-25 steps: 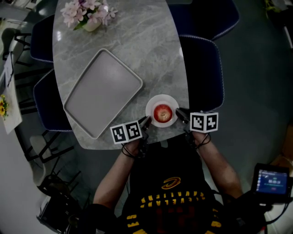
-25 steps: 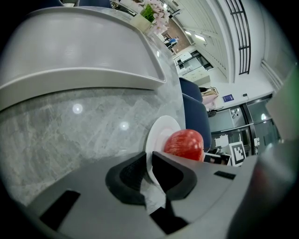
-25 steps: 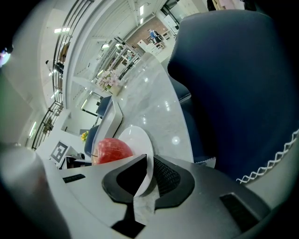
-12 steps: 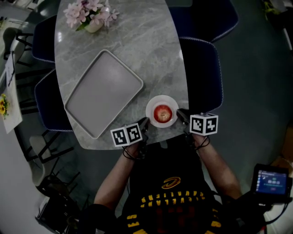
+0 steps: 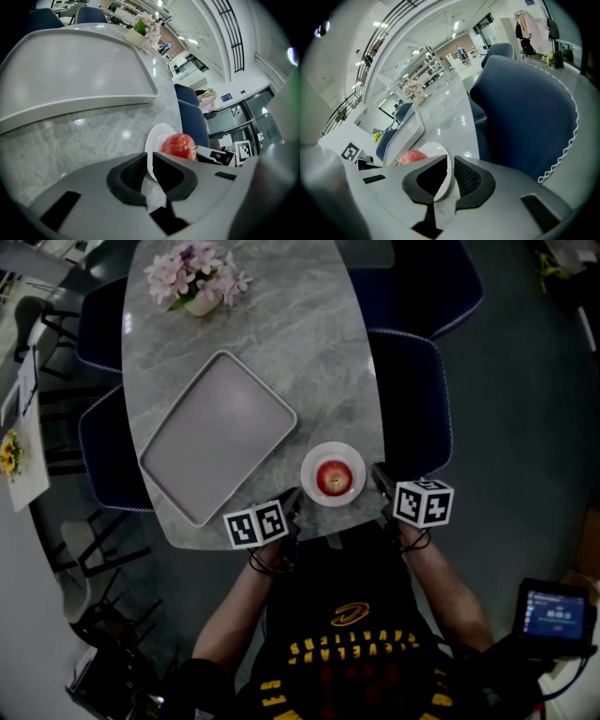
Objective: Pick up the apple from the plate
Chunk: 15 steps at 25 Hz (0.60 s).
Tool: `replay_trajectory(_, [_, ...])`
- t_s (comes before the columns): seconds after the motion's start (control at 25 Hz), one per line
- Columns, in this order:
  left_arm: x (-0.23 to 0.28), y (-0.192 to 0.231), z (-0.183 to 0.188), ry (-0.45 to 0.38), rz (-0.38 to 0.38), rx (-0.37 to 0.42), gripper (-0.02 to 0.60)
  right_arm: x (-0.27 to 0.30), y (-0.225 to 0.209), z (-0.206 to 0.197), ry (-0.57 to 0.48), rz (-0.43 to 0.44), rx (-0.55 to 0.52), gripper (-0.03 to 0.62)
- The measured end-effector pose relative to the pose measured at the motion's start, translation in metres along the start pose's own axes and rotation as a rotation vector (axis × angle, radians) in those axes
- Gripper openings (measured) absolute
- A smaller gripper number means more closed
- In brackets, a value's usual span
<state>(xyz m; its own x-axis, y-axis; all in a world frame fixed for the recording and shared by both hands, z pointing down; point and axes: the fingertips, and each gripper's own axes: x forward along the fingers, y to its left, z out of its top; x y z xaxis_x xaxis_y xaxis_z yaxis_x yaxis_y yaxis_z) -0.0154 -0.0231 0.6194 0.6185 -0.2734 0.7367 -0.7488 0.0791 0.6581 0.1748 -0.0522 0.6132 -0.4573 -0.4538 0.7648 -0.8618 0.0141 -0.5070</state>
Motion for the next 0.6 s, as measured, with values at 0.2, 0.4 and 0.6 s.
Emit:
replay_trajectory(0.2, [-0.013, -0.010, 0.015, -0.065, -0.021, 0.011, 0.035, -0.003, 0.019, 0.013, -0.028, 0.038, -0.051, 0.051])
replay_trajectory(0.4, [-0.034, -0.037, 0.030, -0.131, -0.053, 0.065, 0.000, -0.019, 0.042, 0.030, -0.060, 0.089, -0.100, 0.006])
replay_trajectory(0.6, [-0.046, -0.059, 0.044, -0.210, -0.074, 0.169, 0.000, -0.019, 0.058, 0.039, -0.123, 0.168, -0.110, 0.006])
